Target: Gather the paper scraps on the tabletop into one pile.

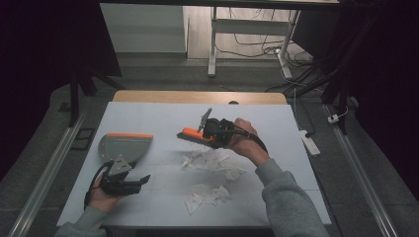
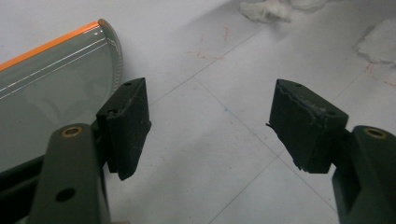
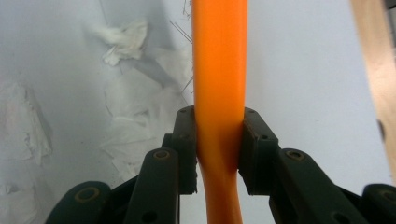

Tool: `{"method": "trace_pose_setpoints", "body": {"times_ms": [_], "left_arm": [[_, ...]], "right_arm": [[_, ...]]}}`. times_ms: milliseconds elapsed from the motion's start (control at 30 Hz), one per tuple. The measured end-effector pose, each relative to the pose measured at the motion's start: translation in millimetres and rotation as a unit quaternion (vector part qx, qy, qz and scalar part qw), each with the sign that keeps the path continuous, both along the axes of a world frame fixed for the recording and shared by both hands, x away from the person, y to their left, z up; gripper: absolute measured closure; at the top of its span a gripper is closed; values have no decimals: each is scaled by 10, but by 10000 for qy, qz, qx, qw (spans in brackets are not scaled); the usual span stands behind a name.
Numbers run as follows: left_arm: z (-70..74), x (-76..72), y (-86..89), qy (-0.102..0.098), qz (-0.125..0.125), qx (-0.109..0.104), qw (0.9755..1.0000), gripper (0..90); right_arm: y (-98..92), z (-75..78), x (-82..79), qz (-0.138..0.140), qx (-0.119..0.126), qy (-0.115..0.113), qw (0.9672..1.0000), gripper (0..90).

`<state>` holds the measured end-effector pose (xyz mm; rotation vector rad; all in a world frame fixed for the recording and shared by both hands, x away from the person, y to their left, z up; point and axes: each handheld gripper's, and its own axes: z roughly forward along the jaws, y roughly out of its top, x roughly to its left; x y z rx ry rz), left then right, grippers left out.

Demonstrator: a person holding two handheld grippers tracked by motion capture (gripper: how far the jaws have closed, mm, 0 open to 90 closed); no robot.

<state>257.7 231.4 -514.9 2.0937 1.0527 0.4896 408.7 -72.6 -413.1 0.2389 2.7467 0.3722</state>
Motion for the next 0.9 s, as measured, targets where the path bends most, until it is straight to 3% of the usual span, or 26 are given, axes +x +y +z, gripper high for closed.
{"method": "trace_pose_setpoints", "body": {"times_ms": [267,467,667,900], "left_arm": [[1,-1,3,-5,-1,-2,10000,298],[0,-1,6,-8,4,1,10000,298],[1,-2,6,-12,2,4,10000,298],[2,-2,9,-14,11,4,10000,298]], "right_arm": [[-78,91,3,-223,402,-93,9989,705],[-86,205,-21,-397,1025,-189,9938,705],[-53,208,-70,-360,1207,70,9920,705],[55,111,-161,-597,1372,410,9879,705]]}}
